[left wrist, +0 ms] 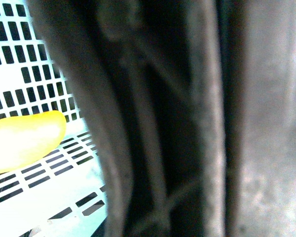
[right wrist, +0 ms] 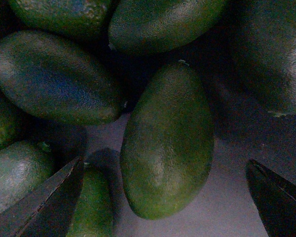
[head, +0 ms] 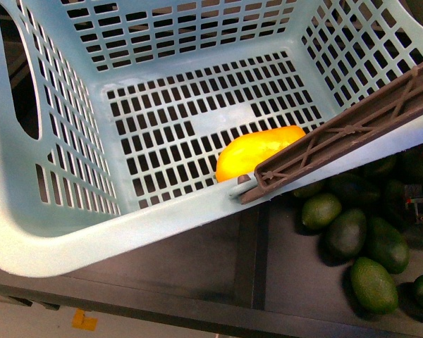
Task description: Pick mango and avocado into basket
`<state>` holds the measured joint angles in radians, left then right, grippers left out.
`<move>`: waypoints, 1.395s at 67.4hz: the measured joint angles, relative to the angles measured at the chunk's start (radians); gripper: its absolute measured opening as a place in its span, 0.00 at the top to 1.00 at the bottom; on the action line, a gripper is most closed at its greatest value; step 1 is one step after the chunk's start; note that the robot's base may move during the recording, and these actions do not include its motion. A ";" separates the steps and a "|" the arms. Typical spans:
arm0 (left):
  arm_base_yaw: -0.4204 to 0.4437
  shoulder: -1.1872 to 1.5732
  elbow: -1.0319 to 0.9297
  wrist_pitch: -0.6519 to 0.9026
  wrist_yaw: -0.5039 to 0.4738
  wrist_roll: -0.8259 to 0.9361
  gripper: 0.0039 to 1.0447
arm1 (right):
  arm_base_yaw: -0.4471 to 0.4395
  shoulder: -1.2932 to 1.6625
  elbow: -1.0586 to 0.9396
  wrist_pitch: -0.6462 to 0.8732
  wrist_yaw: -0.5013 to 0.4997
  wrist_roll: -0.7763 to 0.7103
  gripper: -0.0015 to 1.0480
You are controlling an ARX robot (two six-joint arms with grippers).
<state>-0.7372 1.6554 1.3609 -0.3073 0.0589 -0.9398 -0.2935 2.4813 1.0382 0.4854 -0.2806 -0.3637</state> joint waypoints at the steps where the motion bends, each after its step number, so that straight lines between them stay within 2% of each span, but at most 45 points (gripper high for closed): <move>1: 0.000 0.000 0.000 0.000 0.000 0.000 0.88 | 0.001 0.005 0.005 -0.002 0.000 0.000 0.08; 31: 0.000 0.000 0.000 0.000 0.000 0.000 0.88 | 0.044 0.096 0.098 -0.017 0.012 0.009 0.08; 63: 0.000 0.000 0.000 0.000 0.000 0.000 0.88 | 0.047 0.153 0.159 -0.039 0.033 0.027 0.09; 66: 0.000 0.000 0.000 0.000 0.000 0.000 0.88 | 0.045 0.155 0.163 -0.042 0.034 0.029 0.11; 82: 0.000 0.000 0.000 0.000 0.000 0.000 0.88 | 0.034 0.157 0.180 -0.056 0.037 0.028 0.42; 94: 0.000 0.000 0.000 0.000 0.000 0.000 0.88 | 0.019 0.155 0.174 -0.053 0.023 0.031 0.46</move>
<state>-0.7372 1.6554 1.3609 -0.3073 0.0593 -0.9401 -0.2749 2.6366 1.2121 0.4324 -0.2573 -0.3332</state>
